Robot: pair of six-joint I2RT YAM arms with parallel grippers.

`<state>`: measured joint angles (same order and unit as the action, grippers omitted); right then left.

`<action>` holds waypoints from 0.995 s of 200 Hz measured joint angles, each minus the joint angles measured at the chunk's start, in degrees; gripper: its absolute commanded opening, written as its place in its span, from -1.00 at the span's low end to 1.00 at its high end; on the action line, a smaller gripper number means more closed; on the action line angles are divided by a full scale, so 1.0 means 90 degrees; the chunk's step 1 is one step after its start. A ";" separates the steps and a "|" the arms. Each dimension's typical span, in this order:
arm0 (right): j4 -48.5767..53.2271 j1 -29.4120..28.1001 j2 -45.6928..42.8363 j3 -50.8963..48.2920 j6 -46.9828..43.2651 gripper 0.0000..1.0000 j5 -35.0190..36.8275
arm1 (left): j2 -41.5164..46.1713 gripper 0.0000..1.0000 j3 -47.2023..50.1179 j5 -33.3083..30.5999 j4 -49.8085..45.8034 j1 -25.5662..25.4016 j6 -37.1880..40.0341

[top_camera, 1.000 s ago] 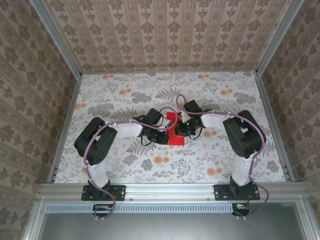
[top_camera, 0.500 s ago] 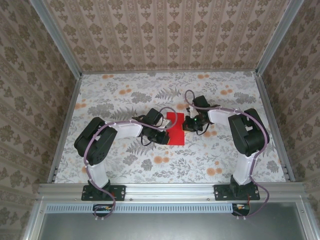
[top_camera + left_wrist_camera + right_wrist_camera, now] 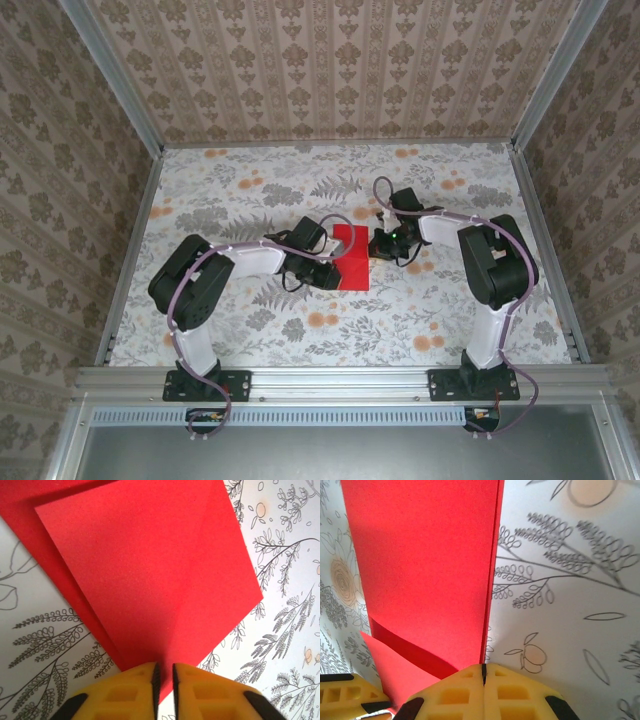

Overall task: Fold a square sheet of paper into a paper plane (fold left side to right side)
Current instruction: Fold the triangle a second time at the center of the table, then turn over the paper at the center of the table.

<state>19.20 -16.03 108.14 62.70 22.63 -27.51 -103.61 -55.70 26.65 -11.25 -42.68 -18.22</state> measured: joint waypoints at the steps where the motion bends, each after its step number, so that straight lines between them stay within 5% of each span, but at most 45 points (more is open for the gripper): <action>1: -0.0019 0.0007 -0.0015 -0.0012 -0.0002 -0.75 0.0007 | 0.0000 -0.47 0.0000 0.0002 -0.0005 0.0000 -0.0012; 56: -0.1222 0.0471 -0.1513 -0.1078 0.0406 0.23 0.0134 | 0.0624 -0.17 -0.0032 0.0403 0.0168 0.0636 -0.0134; 82: -0.2035 0.0510 -0.1899 -0.1598 0.0741 0.54 0.0007 | 0.0588 -0.11 -0.0078 0.0629 0.0437 0.0874 -0.0155; 119: -0.2633 0.0510 -0.1940 -0.1902 0.1039 0.62 -0.0265 | 0.0087 -0.14 -0.0216 0.1132 0.0787 0.0823 -0.0172; 156: -0.2739 0.0503 -0.1940 -0.1928 0.1132 0.60 -0.0505 | -0.0318 -0.76 -0.0347 0.1120 0.0911 0.0792 -0.0165; 199: -0.2686 0.0335 -0.1928 -0.1999 0.1134 0.48 -0.0775 | -0.0002 -0.84 -0.0070 0.0748 0.1151 0.0838 -0.0219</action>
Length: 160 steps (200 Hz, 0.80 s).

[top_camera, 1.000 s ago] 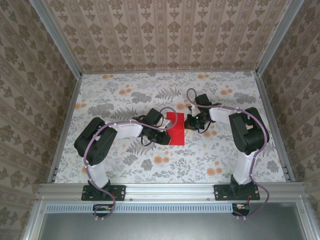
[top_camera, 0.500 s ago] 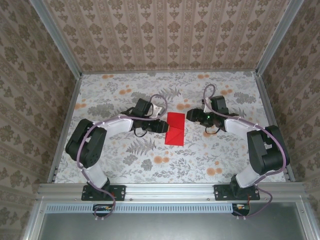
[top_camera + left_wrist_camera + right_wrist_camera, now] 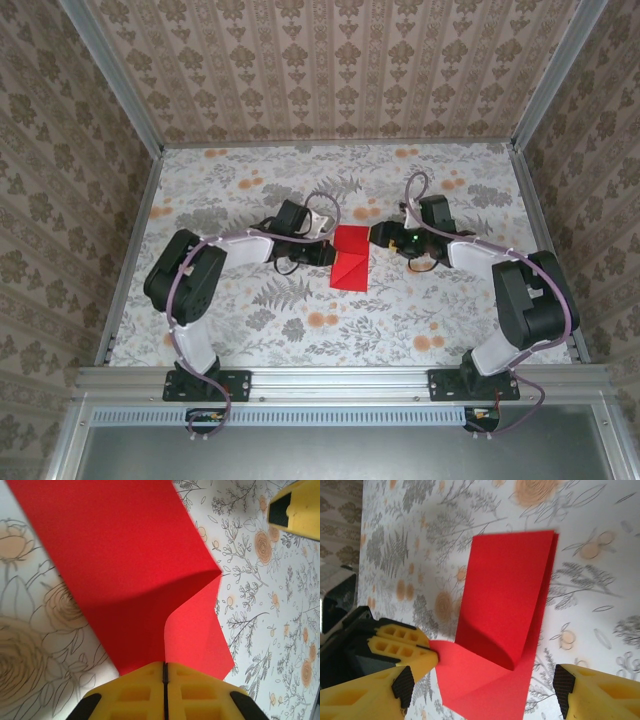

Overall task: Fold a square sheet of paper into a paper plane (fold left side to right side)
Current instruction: Turn over the paper at the center of the table.

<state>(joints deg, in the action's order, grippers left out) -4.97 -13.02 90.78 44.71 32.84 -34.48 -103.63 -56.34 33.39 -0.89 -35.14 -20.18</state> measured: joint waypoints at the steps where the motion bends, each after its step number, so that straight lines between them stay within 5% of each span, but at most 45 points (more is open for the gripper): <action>1: 0.0000 -0.0007 0.0002 0.0000 0.0000 0.48 -0.0007 | 0.0010 -0.84 0.0007 -0.0005 0.0005 0.0002 -0.0002; 76: -0.0141 -0.0748 0.0850 0.0175 0.0267 0.21 -0.0406 | 0.0296 -0.82 0.0199 -0.0216 0.0112 0.0046 -0.0019; 105: -0.0328 -0.0942 0.1173 0.0393 0.0520 -0.15 -0.0505 | 0.0294 -0.70 0.0219 -0.0245 0.0114 0.0046 -0.0051; 143: -0.0631 -0.1008 0.1343 0.0539 0.0726 -0.98 -0.0578 | 0.0398 -0.35 0.0316 -0.0272 0.0185 0.0158 -0.0155; 160: -0.0716 -0.0988 0.1326 0.0566 0.0697 -1.00 -0.0578 | 0.0665 -0.05 0.0512 -0.0279 0.0296 0.0308 -0.0284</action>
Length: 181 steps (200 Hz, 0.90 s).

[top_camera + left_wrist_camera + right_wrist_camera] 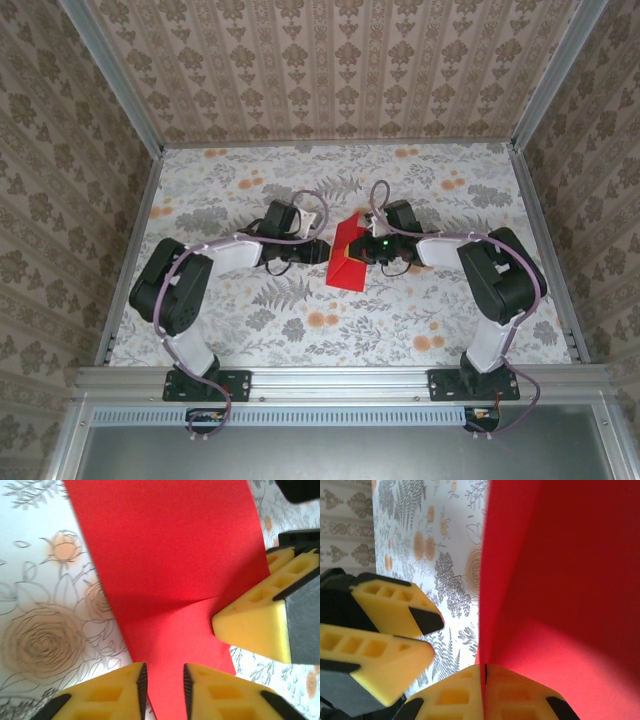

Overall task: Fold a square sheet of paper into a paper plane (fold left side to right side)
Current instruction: Turn over the paper at the center of the table.

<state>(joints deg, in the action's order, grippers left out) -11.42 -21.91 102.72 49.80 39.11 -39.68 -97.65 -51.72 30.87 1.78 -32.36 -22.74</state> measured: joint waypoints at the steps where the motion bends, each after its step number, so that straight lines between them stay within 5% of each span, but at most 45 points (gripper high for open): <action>1: -0.0005 0.0002 -0.0002 0.0000 0.0012 -1.00 0.0000 | 0.0034 -0.04 0.0019 -0.0002 0.0015 0.0019 0.0019; 69: -0.0901 0.0816 -0.1188 0.0289 -0.0032 -1.00 -0.0622 | 0.2016 0.99 0.0495 0.0517 0.1069 0.1115 -0.0903; 143: -0.1899 0.0840 -0.1948 0.1401 0.0015 -1.00 -0.1996 | 0.2232 1.00 -0.0146 0.2089 0.3053 0.1061 -0.2356; 181: -0.2025 0.0542 -0.1991 0.1673 0.0015 -1.00 -0.2331 | 0.1868 0.79 -0.0512 0.2467 0.3767 0.0758 -0.2844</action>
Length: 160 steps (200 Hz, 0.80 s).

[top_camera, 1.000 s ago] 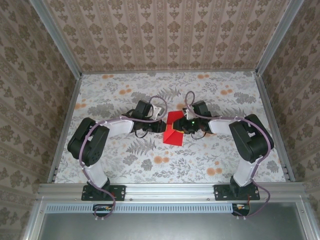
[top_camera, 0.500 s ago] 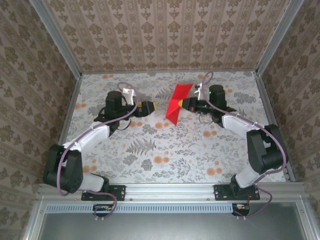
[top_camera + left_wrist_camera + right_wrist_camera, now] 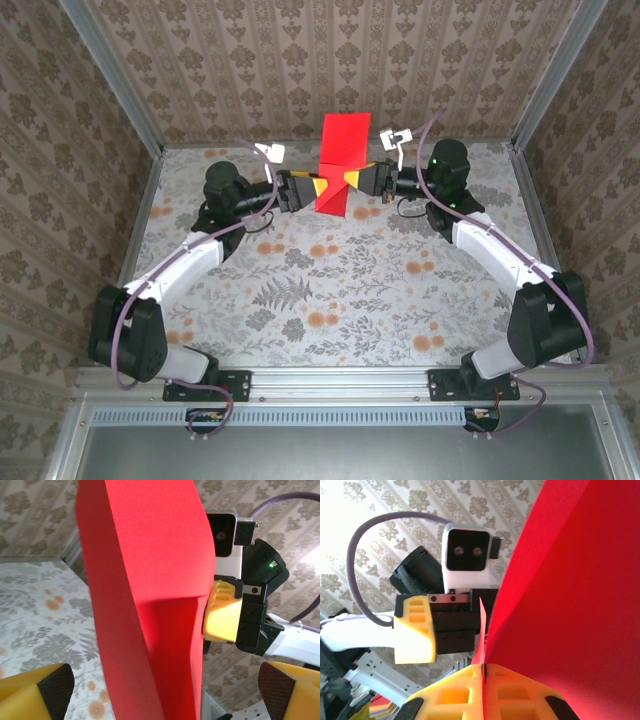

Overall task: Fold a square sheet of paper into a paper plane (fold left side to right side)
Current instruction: Turn over the paper at the center of the table.

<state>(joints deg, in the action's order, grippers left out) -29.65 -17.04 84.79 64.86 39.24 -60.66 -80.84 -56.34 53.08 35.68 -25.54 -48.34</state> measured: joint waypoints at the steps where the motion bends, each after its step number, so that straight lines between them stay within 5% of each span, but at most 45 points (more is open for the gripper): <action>1: -0.0002 -0.0005 0.0000 0.0002 0.0000 -1.00 -0.0002 | -0.0005 0.78 -0.0005 0.0007 0.0005 0.0000 -0.0010; 32: 0.0000 -0.0112 0.0000 0.0002 0.0000 -0.96 -0.0121 | -0.0102 0.39 -0.0073 0.0148 0.0257 -0.0034 -0.0279; 87: 0.0051 -0.0070 0.0000 0.0000 -0.0002 -0.74 -0.0121 | -0.0102 -0.61 -0.0078 0.0172 0.0515 -0.0029 -0.0367; 128: 0.0612 0.0124 -0.0056 -0.0121 -0.0274 -0.24 0.0036 | -0.0007 -0.85 -0.0075 0.0090 0.0197 -0.0029 -0.0221; 160: 0.2157 0.0522 -0.0612 -0.0289 -0.1042 0.17 0.0860 | 0.0471 -0.95 -0.0165 -0.0661 -0.1671 -0.0226 0.0954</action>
<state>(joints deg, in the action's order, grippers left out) -10.24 -12.34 79.29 62.26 29.87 -52.93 -76.60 -57.82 47.13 20.64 -27.57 -39.75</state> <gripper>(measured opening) 0.531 0.051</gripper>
